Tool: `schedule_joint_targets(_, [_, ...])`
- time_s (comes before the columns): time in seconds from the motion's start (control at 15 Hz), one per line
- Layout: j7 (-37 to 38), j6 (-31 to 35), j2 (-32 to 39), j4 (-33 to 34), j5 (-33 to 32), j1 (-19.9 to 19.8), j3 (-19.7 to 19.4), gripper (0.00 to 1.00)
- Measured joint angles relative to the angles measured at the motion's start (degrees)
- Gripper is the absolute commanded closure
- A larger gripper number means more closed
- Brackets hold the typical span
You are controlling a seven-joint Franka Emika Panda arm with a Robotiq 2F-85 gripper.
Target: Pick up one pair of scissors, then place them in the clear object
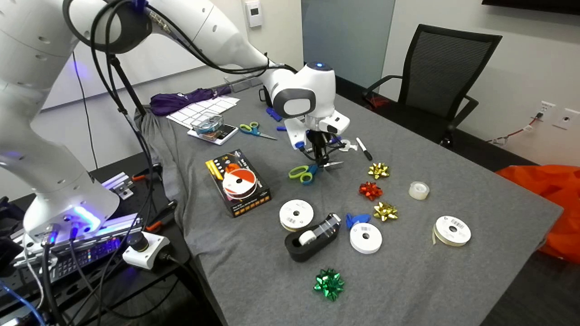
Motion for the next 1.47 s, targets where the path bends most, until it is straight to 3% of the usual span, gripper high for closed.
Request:
schedule_joint_targets(0.07, [-0.2,-0.1,-0.1,0.0,0.0,0.0,0.0,0.91])
schedule_joint_targets(0.2, [-0.6,-0.2,-0.3,0.0,-0.1,-0.2,-0.1,0.99])
schedule_joint_targets(0.33, [-1.0,-0.3,-0.6,0.0,-0.1,-0.5,-0.1,1.00])
schedule_joint_targets(0.4, [-1.1,-0.3,-0.7,0.0,-0.2,-0.7,-0.2,0.83])
schedule_joint_targets(0.47, [-1.1,-0.3,-0.8,0.0,-0.2,-0.8,-0.2,0.74])
schedule_joint_targets(1.0, [-1.3,-1.2,-1.1,-0.6,-0.6,-1.3,-0.2,0.23])
schedule_joint_targets(1.2, [-1.3,-1.5,-1.1,-1.2,-0.6,-1.3,0.0,0.26])
schedule_joint_targets(1.47, [-1.3,-1.5,-1.1,-1.8,-0.5,-1.3,0.4,0.47])
